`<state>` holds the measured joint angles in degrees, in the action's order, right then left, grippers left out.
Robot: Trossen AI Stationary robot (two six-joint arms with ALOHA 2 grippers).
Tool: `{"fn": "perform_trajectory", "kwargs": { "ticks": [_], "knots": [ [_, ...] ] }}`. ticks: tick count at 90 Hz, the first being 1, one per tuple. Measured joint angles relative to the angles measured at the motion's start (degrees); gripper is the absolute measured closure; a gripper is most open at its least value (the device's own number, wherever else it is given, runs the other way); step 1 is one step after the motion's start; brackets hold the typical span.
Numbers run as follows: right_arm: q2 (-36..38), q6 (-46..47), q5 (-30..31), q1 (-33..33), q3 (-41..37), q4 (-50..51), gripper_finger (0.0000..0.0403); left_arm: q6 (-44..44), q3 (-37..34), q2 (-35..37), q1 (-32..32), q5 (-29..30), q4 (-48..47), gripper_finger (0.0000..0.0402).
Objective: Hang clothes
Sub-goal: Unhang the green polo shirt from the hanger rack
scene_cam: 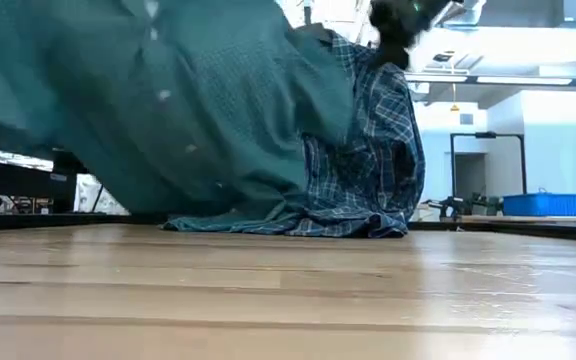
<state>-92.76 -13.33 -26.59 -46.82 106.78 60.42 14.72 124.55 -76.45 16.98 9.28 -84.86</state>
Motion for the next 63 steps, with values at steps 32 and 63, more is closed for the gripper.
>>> {"fn": "perform_trajectory", "kwargs": {
  "ticks": [32,63],
  "knots": [
    [-0.34,16.89,-5.40,9.24,1.13,-5.83,0.0387,-1.14,0.05,-4.30,0.23,14.15,6.27,0.0399],
    [-3.54,32.77,15.48,18.81,0.52,-21.99,0.0206,-3.12,-0.04,-8.27,1.65,14.67,13.59,0.0399]
  ]
}}
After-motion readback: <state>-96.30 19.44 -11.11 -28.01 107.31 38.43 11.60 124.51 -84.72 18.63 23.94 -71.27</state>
